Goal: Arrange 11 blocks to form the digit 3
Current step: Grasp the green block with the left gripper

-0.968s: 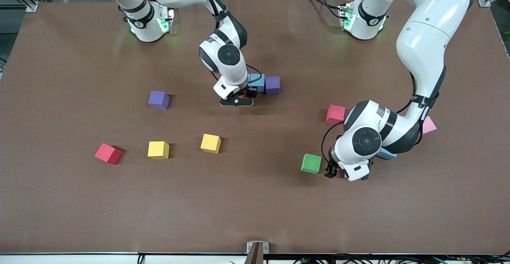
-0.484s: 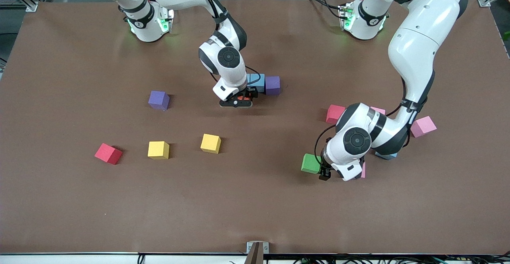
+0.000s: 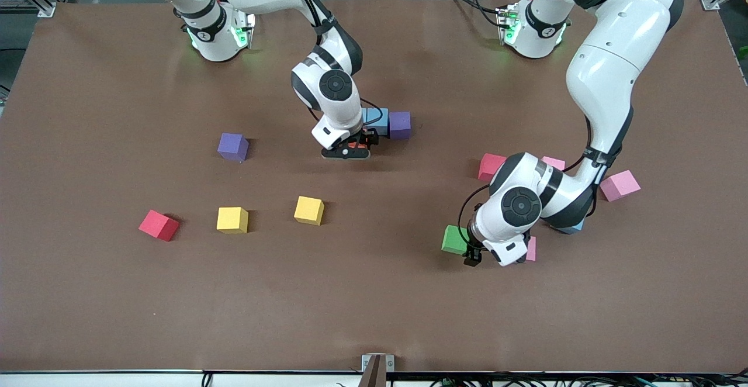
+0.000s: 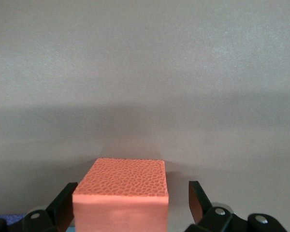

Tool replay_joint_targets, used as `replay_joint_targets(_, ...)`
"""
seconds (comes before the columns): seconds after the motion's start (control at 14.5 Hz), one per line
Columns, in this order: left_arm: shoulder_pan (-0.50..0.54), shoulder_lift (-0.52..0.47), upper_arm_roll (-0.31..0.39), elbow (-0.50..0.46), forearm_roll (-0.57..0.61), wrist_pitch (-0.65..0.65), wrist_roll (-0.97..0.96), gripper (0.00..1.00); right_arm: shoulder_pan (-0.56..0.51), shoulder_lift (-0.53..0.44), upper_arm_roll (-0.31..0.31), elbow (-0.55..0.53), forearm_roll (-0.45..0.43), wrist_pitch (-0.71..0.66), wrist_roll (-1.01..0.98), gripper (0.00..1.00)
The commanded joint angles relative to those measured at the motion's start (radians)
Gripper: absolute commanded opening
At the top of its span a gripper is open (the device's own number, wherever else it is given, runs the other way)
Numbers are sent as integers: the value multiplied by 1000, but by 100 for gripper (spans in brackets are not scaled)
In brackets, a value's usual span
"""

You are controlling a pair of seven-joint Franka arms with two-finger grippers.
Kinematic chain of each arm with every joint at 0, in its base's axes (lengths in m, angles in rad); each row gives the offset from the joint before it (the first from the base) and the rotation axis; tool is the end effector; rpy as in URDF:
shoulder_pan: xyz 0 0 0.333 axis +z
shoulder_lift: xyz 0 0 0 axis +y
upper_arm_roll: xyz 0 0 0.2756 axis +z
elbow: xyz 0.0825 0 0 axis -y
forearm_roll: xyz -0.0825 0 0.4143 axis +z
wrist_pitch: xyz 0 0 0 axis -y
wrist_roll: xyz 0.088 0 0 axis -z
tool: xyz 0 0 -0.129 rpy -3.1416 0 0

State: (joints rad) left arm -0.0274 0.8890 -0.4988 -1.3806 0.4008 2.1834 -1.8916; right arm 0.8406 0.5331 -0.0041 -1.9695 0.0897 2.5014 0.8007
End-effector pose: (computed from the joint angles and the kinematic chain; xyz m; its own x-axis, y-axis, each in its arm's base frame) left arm 0.6660 -0.2994 0.1578 0.2669 0.9621 -0.0568 0.9637 -0.2666 0.0116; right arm 0.4099 0.4548 0.1160 0.9986 -0.0349 -0.0389 -0.0362 -0.9988 -0.0336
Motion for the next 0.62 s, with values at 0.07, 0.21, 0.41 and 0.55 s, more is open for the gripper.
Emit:
replay_joint_targets(0.07,-23,24,13,26,-13,16,-11,100,-2,-36,1,0,1,-35,5,100)
replay_joint_targets(0.21,-29,30,13,26,-13,16,-11,100,-5,-77,1,0,1,-82,0,100)
replay_joint_targets(0.41,-29,33,13,25,-11,16,-8,98,-64,-133,1,1,2,-125,9,100)
replay_joint_targets(0.55,-31,33,13,25,-11,16,-3,94,-116,-150,1,30,5,-131,3,100)
